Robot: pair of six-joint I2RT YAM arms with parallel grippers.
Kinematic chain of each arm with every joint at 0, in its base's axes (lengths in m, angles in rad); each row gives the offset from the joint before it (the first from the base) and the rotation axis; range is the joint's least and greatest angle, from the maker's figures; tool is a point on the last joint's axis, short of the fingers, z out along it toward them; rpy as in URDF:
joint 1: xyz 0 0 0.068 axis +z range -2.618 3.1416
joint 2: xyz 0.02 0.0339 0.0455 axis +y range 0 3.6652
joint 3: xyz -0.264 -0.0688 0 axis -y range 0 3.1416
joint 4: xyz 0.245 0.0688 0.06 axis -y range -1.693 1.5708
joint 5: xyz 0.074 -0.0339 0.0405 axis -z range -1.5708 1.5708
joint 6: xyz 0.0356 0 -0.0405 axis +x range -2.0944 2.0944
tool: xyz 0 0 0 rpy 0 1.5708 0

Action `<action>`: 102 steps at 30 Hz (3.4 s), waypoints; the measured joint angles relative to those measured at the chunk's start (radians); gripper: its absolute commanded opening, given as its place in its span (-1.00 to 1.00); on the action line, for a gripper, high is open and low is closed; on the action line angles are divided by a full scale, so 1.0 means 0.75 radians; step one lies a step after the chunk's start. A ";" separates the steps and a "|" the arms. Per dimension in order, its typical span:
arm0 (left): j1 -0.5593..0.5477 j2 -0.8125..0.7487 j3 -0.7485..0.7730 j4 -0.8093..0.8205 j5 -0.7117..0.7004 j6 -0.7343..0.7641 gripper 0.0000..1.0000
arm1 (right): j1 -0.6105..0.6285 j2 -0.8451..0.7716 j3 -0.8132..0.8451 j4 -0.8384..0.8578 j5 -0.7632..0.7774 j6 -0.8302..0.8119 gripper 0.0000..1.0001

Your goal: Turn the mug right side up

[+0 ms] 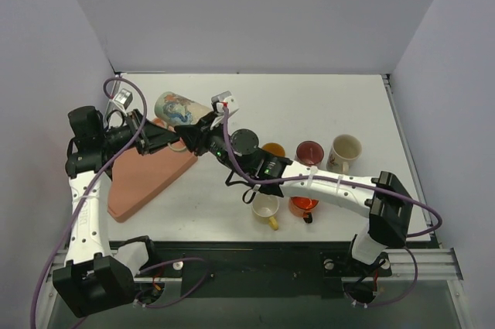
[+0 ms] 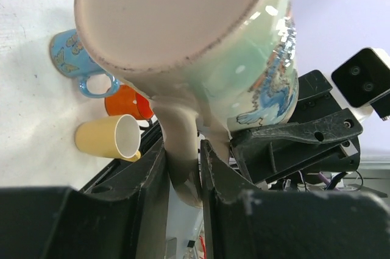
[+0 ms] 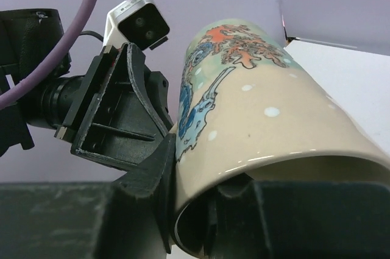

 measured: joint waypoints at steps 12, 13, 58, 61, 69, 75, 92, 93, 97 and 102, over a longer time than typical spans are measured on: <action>0.017 0.069 0.297 -0.389 -0.276 0.484 0.61 | -0.042 -0.079 0.043 -0.444 -0.006 -0.149 -1.00; 0.018 0.068 0.333 -0.407 -0.330 0.538 0.62 | -0.052 -0.084 0.043 -0.503 -0.007 -0.164 -1.00; 0.016 -0.010 0.189 -0.510 -0.876 1.186 0.64 | -0.632 -1.059 -0.870 -1.888 0.099 0.193 -1.00; 0.016 -0.010 0.189 -0.509 -0.875 1.186 0.64 | -0.664 -1.069 -0.874 -1.874 0.084 0.187 -1.00; 0.016 -0.010 0.189 -0.509 -0.866 1.189 0.64 | -0.683 -1.012 -0.844 -1.865 0.076 0.165 0.18; 0.016 -0.010 0.184 -0.494 -0.869 1.196 0.64 | -0.683 -1.038 -0.645 -1.977 0.102 0.149 0.84; -0.053 0.012 -0.330 0.330 -1.204 1.039 0.75 | -1.474 -1.126 -0.507 -1.618 0.344 -0.103 1.00; -0.054 0.025 -0.352 0.386 -1.222 1.021 0.76 | -1.554 -1.142 -0.561 -1.572 0.337 -0.105 1.00; -0.054 0.080 -0.488 0.672 -1.313 0.920 0.77 | -1.789 -1.220 -0.801 -1.384 0.313 -0.108 1.00; -0.054 0.140 -0.656 0.917 -1.375 0.829 0.79 | -1.826 -1.281 -1.072 -1.166 0.297 -0.121 0.94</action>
